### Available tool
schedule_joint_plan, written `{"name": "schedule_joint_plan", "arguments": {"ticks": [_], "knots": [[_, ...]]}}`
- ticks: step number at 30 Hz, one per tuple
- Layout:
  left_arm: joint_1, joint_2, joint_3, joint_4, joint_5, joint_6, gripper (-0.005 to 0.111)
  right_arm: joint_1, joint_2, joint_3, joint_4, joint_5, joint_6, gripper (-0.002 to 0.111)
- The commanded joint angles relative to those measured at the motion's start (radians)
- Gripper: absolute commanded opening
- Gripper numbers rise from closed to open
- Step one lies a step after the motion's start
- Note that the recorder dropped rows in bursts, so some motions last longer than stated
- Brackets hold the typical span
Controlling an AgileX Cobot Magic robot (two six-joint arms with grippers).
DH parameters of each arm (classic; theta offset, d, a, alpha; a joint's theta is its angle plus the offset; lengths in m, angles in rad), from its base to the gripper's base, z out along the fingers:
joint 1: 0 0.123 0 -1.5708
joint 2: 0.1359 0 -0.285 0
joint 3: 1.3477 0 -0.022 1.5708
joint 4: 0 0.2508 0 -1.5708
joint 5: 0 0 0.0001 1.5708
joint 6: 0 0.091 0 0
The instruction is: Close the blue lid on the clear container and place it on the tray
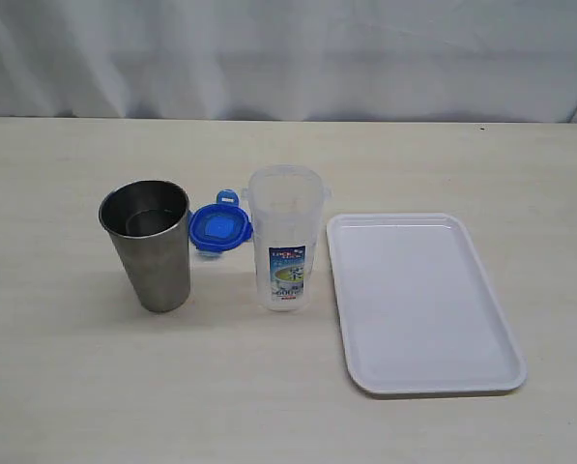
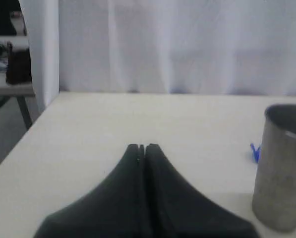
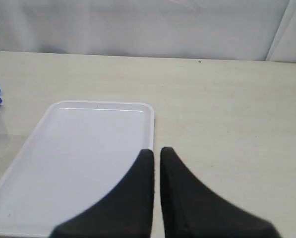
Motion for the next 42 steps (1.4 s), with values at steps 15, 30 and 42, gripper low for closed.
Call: {"name": "schedule_joint_plan", "arguments": {"ticks": [15,30,42], "knots": [[-0.007,0.152,-0.155,0.223,-0.906,-0.394,0.043,-0.004,-0.004,0.003,-0.002,-0.002,-0.003,0.005],[-0.007,1.008,-0.239,0.592,-1.147,-0.418,0.105,-0.004,-0.004,0.003,-0.002,-0.002,-0.003,0.005],[-0.009,1.389,-0.239,0.637,-1.262,-0.279,0.105,-0.004,-0.004,0.003,-0.002,-0.002,-0.003,0.005]]}}
